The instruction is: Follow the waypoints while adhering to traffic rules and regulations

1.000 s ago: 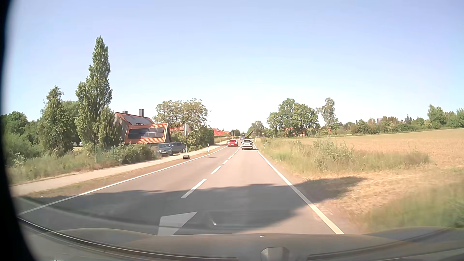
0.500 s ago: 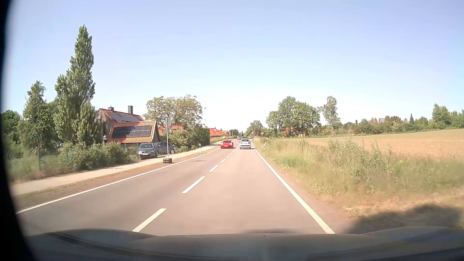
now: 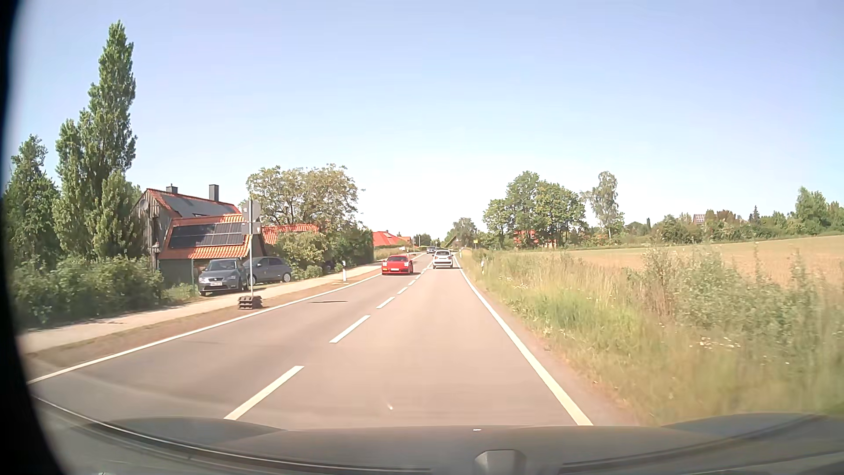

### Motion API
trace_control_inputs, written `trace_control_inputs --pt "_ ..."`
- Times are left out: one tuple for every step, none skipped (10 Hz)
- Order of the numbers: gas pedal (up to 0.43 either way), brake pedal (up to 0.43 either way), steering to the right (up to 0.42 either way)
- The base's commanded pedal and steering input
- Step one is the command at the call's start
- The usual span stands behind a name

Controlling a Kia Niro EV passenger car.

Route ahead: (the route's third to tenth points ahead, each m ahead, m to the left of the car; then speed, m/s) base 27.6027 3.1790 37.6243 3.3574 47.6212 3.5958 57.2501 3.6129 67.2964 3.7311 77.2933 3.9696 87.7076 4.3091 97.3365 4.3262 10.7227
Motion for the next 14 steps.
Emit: trace_control_inputs --pt "0.13 0.006 0.003" --pt "0.13 0.006 0.001" --pt "0.13 0.006 -0.002" --pt "0.13 0.006 -0.004" --pt "0.13 0.006 -0.006" --pt "0.13 0.006 -0.012" --pt "0.13 0.006 -0.016" --pt "0.138 0.006 -0.018" --pt "0.15 0.006 -0.018" --pt "0.157 0.006 -0.018" --pt "0.157 0.006 -0.018" --pt "0.169 0.006 -0.016" --pt "0.169 0.006 -0.015" --pt "0.169 0.006 -0.012"
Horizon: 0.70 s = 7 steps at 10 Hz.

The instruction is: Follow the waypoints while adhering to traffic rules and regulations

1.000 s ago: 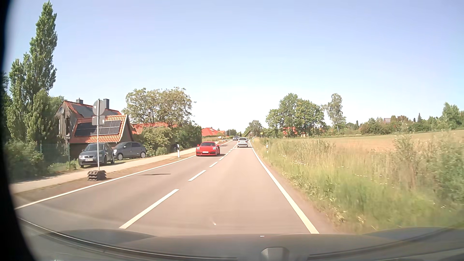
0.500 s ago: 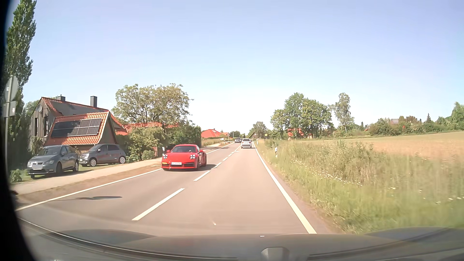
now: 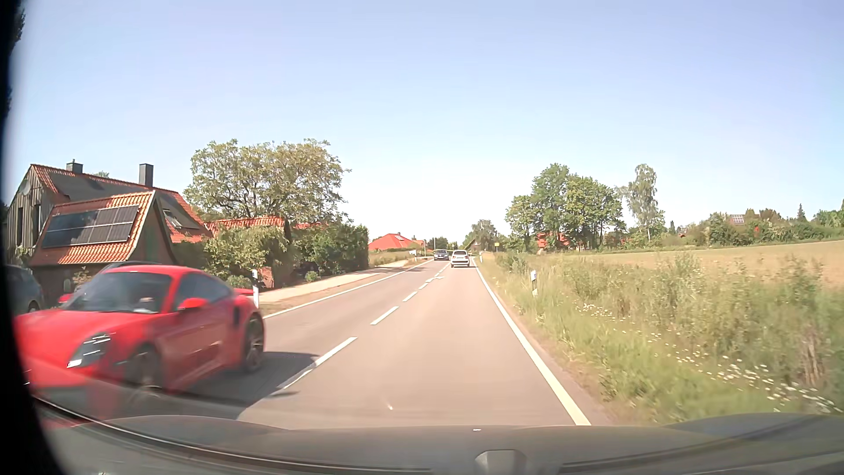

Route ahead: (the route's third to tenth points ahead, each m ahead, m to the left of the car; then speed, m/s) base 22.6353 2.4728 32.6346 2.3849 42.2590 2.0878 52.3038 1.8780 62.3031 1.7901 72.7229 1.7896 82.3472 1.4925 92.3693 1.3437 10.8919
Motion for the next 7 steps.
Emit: trace_control_inputs --pt "0.169 0.006 -0.011" --pt "0.169 0.006 -0.008" --pt "0.169 0.006 -0.005" --pt "0.169 0.006 -0.004" --pt "0.169 0.006 -0.003" --pt "0.169 0.006 -0.002" --pt "0.169 0.006 -0.002"
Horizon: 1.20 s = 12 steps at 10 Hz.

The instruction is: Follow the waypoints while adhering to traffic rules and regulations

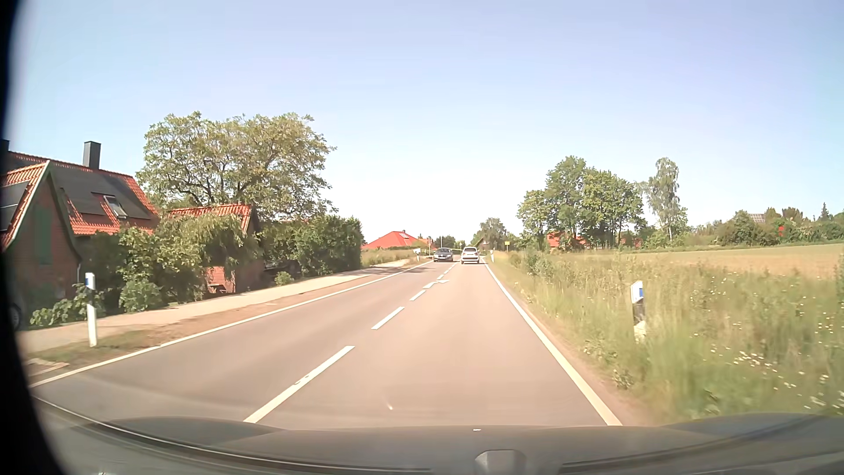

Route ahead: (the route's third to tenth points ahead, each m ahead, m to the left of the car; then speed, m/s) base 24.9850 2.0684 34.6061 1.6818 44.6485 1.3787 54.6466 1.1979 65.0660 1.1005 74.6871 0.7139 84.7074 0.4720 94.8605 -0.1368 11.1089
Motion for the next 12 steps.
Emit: trace_control_inputs --pt "0.169 0.006 -0.001" --pt "0.157 0.006 0.001" --pt "0.157 0.006 0.003" --pt "0.157 0.006 0.003" --pt "0.15 0.006 0.003" --pt "0.15 0.006 0.003" --pt "0.15 0.006 0.003" --pt "0.15 0.006 0.003" --pt "0.15 0.006 0.003" --pt "0.15 0.006 0.003" --pt "0.15 0.006 0.003" --pt "0.15 0.006 0.003"
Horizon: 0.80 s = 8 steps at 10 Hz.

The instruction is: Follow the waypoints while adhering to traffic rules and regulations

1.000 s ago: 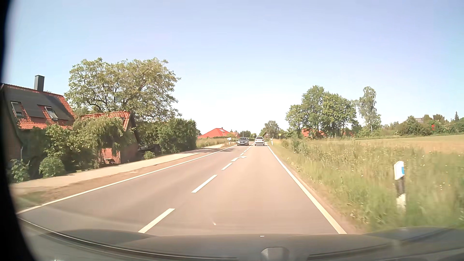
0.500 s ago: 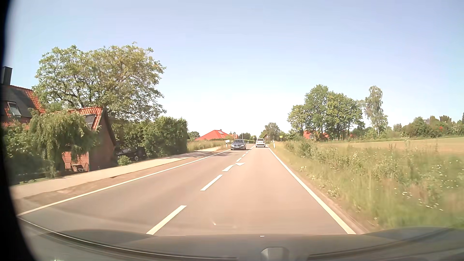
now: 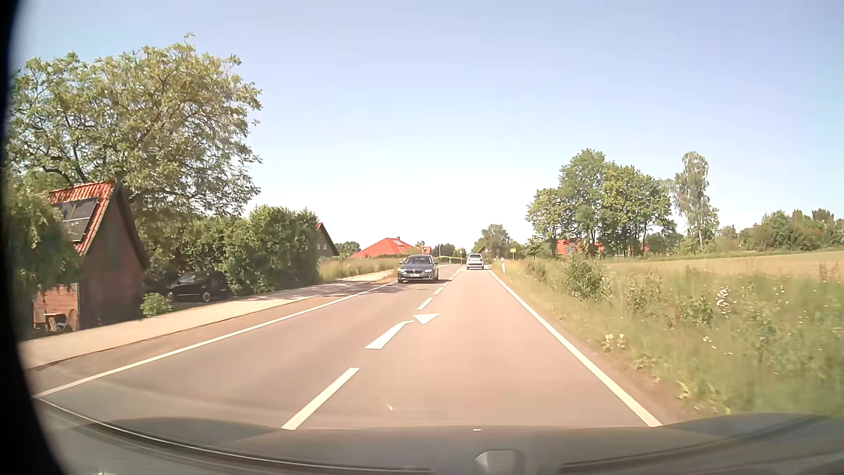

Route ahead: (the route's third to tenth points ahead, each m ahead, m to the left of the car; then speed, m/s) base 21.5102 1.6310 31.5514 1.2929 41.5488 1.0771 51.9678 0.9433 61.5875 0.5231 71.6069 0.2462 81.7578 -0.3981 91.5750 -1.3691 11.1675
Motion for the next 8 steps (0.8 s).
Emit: trace_control_inputs --pt "0.15 0.006 0.003" --pt "0.15 0.006 0.003" --pt "0.15 0.006 0.004" --pt "0.15 0.006 0.01" --pt "0.157 0.006 0.013" --pt "0.169 0.006 0.013" --pt "0.169 0.006 0.013" --pt "0.169 0.006 0.012"
